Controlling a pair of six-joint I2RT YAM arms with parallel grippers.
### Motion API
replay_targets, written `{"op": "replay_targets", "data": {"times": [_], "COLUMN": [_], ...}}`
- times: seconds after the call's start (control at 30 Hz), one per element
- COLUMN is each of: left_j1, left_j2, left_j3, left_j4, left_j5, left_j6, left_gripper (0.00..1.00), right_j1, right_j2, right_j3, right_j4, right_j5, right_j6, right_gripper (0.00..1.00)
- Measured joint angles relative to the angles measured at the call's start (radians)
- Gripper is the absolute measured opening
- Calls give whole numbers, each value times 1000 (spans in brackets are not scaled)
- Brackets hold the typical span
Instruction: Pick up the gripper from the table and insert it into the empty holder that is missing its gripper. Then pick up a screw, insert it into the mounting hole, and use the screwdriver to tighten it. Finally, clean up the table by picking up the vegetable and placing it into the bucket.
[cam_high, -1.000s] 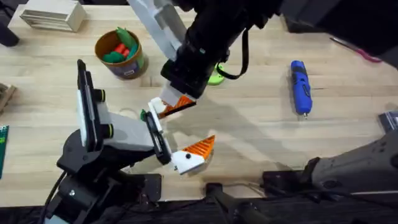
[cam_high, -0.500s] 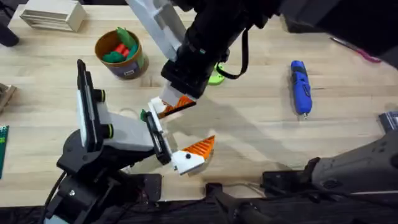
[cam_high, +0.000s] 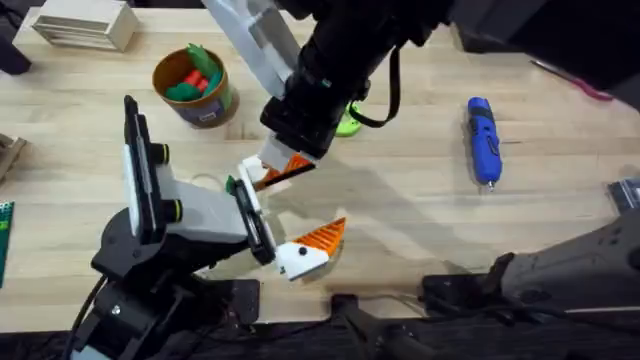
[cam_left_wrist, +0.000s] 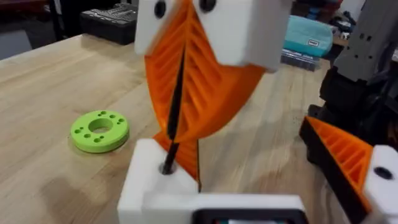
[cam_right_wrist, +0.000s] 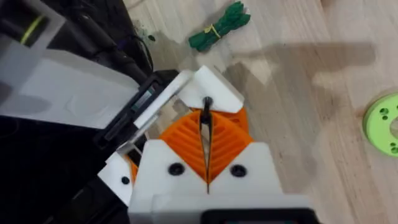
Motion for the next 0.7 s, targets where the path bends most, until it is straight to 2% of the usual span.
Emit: {"op": "replay_targets", "data": {"times": [0.7], "left_j1": [0], "left_j2": [0], "left_j3": [0], "left_j4": [1], "left_j5": [0], "left_j6": [0], "left_gripper": [987], "right_j1": [0], "right_j2": [0], "right_j3": [0], "right_j4": [-8], "right_j5": [8], "right_j6": [0], "right_gripper": [7]}}
